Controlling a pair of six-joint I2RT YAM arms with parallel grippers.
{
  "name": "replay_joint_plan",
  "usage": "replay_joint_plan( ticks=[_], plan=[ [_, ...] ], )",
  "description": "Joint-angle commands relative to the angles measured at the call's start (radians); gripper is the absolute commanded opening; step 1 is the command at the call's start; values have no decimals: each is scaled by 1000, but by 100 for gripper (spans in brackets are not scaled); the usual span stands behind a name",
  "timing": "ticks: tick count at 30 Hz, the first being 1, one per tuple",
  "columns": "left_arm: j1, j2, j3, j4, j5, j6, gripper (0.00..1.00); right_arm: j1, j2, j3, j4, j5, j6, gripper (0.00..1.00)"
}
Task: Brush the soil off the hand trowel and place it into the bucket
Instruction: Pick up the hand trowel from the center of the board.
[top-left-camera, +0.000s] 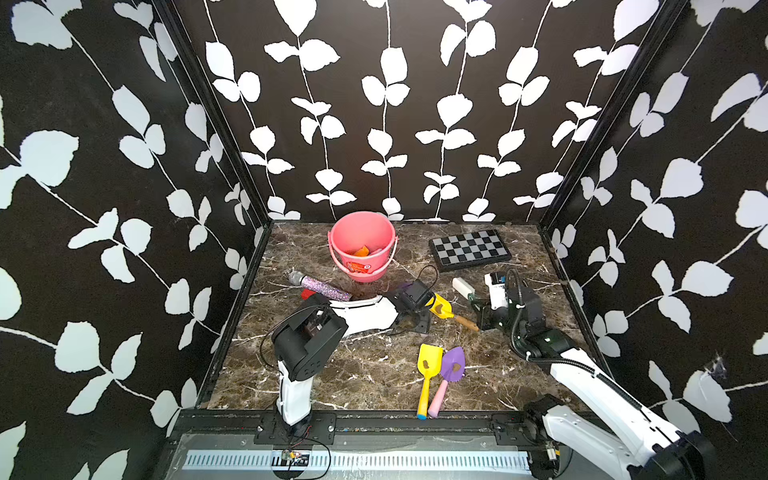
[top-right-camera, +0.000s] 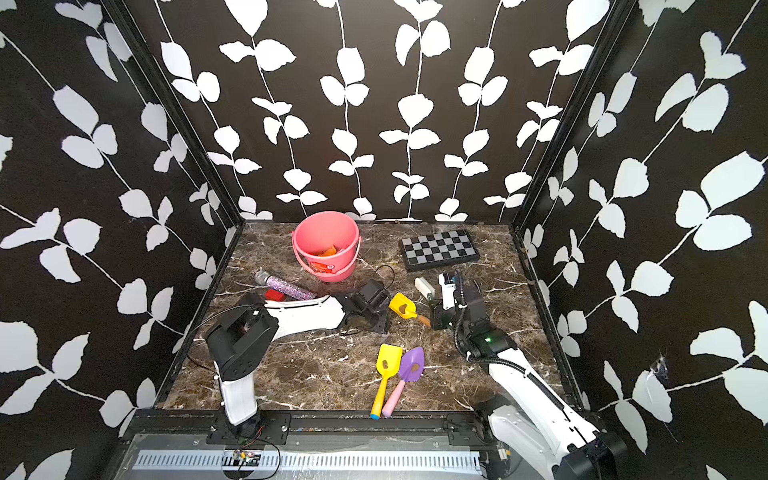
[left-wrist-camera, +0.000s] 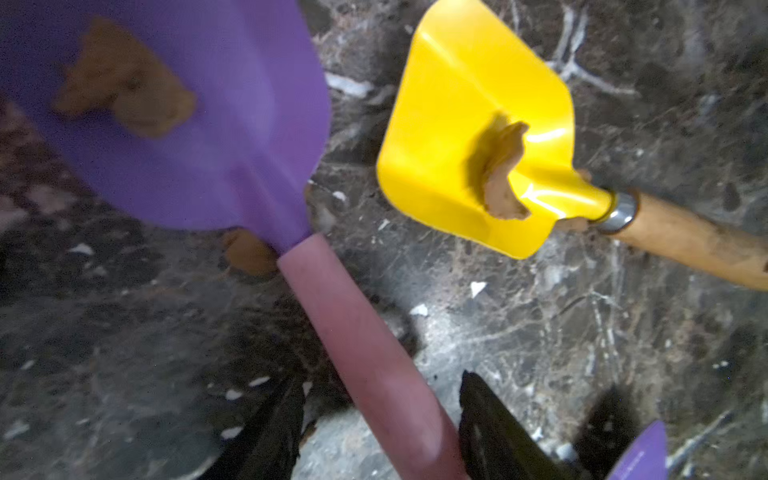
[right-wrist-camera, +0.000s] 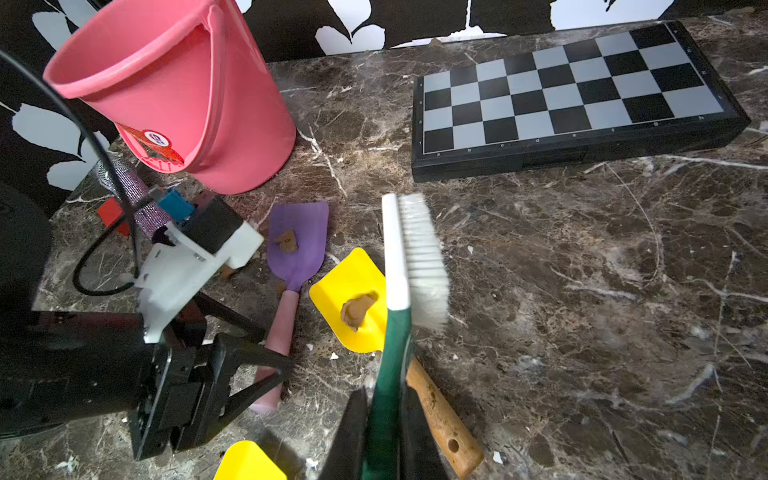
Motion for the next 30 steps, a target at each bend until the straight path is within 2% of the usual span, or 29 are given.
replay_joint_plan(
  ticks=[1, 12, 22, 30],
  plan=[
    [3, -72, -22, -70, -60, 57, 59, -4, 4, 0, 69, -15, 18, 0],
    [6, -2, 22, -130, -24, 137, 47, -3, 40, 18, 80, -40, 24, 0],
    [6, 0, 2, -115, -64, 184, 35, -3, 29, -1, 75, -41, 29, 0],
    [15, -64, -38, -120, -78, 194, 17, -3, -35, 10, 3, -33, 26, 0]
  ],
)
